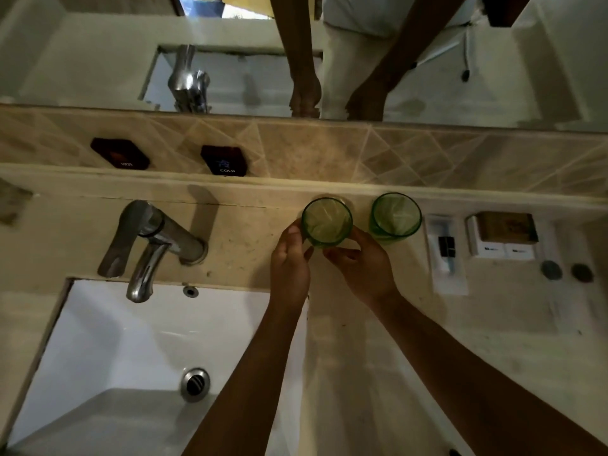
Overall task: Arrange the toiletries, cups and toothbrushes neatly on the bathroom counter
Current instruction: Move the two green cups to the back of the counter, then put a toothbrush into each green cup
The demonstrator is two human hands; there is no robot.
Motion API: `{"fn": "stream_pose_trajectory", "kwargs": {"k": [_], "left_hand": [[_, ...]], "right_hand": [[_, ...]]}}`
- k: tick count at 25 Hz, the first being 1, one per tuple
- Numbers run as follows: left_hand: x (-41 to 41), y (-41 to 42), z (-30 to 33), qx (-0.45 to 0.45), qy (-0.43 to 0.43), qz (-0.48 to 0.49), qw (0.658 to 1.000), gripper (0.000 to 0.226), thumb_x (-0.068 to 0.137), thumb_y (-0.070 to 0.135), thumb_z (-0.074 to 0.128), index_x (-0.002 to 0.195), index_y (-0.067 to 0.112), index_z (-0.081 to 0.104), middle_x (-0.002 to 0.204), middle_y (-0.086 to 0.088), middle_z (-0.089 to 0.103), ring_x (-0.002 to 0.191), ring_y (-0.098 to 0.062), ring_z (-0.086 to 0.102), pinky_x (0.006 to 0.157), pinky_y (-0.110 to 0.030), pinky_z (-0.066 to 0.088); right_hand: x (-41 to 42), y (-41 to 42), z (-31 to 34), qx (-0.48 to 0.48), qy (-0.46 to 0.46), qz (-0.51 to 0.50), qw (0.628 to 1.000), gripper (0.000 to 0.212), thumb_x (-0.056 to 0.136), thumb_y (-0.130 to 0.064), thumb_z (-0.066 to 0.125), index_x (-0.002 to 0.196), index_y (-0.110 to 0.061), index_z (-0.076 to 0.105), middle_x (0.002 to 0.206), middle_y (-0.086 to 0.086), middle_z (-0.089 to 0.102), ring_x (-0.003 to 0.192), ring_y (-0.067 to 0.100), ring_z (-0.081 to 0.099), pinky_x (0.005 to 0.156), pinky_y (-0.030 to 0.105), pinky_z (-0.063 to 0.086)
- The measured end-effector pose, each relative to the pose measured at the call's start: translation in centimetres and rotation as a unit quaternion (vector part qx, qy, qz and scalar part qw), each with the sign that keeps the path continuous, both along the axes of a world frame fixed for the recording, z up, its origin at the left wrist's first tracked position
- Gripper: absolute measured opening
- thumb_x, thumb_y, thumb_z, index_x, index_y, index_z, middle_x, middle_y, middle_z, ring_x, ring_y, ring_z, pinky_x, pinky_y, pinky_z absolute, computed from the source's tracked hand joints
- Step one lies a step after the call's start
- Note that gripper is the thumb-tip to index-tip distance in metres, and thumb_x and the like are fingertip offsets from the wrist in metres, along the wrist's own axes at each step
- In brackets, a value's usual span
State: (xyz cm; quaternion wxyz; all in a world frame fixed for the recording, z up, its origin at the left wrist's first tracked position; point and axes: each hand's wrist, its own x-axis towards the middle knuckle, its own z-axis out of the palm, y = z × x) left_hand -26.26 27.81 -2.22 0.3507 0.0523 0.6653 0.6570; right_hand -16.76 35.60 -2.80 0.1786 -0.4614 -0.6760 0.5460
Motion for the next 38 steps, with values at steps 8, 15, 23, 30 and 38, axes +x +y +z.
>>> {"fn": "stream_pose_trajectory", "kwargs": {"k": [8,15,23,30,38], "left_hand": [[-2.1,1.3,-1.1,0.033,-0.025,0.005,0.999,0.039,0.108,0.025,0.035,0.137,0.011,0.056,0.137,-0.007,0.061,0.129,-0.019,0.056,0.106,-0.045,0.049],[-2.8,1.1,-2.3,0.042,-0.007,-0.001,0.999,0.039,0.108,0.026,0.034,0.138,0.012,0.055,0.138,-0.006,0.061,0.13,-0.017,0.056,0.105,-0.043,0.05],[-1.5,0.1,-2.8,-0.024,0.016,0.015,0.999,0.03,0.108,0.029,0.036,0.131,0.025,0.054,0.131,-0.002,0.061,0.121,-0.015,0.058,0.106,-0.042,0.049],[6.3,-5.9,-1.8,-0.144,0.132,-0.093,0.976,0.041,0.105,0.044,0.038,0.132,0.022,0.059,0.131,-0.001,0.064,0.12,-0.022,0.059,0.105,-0.039,0.045],[18.8,-8.3,-1.0,-0.179,0.271,-0.329,0.886,0.049,0.102,0.045,0.041,0.138,0.013,0.052,0.14,-0.006,0.056,0.13,-0.024,0.052,0.108,-0.036,0.04]], "right_hand": [[-2.2,1.3,-0.8,-0.022,0.009,-0.017,1.0,0.042,0.08,-0.013,0.079,0.118,-0.023,0.065,0.113,0.004,0.07,0.072,-0.007,0.067,0.062,0.002,0.044],[-2.8,1.0,-0.9,-0.045,0.015,-0.028,0.998,0.046,0.08,-0.013,0.08,0.117,-0.029,0.06,0.116,-0.002,0.066,0.081,-0.005,0.066,0.064,0.005,0.048],[0.1,0.1,-0.9,-0.048,-0.078,-0.018,0.996,0.064,0.083,-0.018,0.073,0.142,-0.014,0.05,0.132,0.001,0.062,0.104,0.012,0.066,0.094,0.03,0.054],[15.8,-4.4,0.9,-0.012,-0.155,-0.033,0.987,0.033,0.086,-0.011,0.071,0.118,-0.021,0.068,0.111,-0.007,0.066,0.081,-0.005,0.06,0.066,0.002,0.045],[36.5,-8.4,1.0,0.056,-0.301,-0.139,0.942,0.023,0.088,-0.021,0.071,0.111,-0.017,0.069,0.096,0.0,0.063,0.079,0.009,0.058,0.068,0.02,0.043]]}}
